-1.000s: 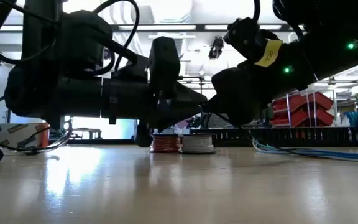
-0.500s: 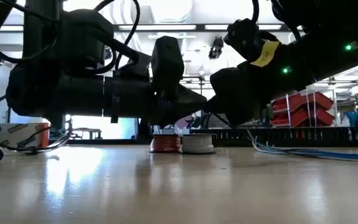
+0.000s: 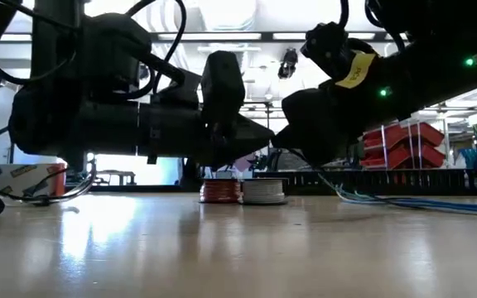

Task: Ziptie cables
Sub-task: Wrap the black zip tie on the cables

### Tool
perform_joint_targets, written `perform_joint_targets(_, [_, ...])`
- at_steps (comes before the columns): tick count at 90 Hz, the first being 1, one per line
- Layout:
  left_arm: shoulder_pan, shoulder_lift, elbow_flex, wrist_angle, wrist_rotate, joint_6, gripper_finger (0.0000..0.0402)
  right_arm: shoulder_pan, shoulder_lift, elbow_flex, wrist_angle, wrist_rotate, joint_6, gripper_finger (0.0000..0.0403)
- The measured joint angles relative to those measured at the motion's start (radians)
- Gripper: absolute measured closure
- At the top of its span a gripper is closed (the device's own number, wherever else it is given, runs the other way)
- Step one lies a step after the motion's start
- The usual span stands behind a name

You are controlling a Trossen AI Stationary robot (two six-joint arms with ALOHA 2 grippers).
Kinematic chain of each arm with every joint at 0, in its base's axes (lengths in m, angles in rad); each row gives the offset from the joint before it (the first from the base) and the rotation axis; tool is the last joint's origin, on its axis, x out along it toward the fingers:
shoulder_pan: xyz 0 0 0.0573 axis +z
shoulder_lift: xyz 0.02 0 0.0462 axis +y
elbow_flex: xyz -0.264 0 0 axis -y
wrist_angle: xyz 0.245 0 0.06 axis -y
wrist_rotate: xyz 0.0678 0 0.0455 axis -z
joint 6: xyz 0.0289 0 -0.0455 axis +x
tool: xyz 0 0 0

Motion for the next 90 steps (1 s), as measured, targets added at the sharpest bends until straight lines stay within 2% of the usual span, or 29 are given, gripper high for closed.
perform_joint_targets(43, [0.006, 0.0, -0.002, -0.01, -0.009, 0.019, 0.0377, 0.018, -0.001, 0.002, 0.06, -0.003, -0.045, 0.0403])
perform_joint_targets(81, [0.006, 0.0, -0.002, -0.005, -0.001, 0.04, 0.0381, 0.017, -0.001, 0.002, 0.05, -0.003, -0.046, 0.0403])
perform_joint_targets(90, [0.006, -0.001, -0.002, -0.005, 0.0, 0.051, 0.0393, 0.018, -0.004, 0.002, 0.045, -0.003, -0.046, 0.0403])
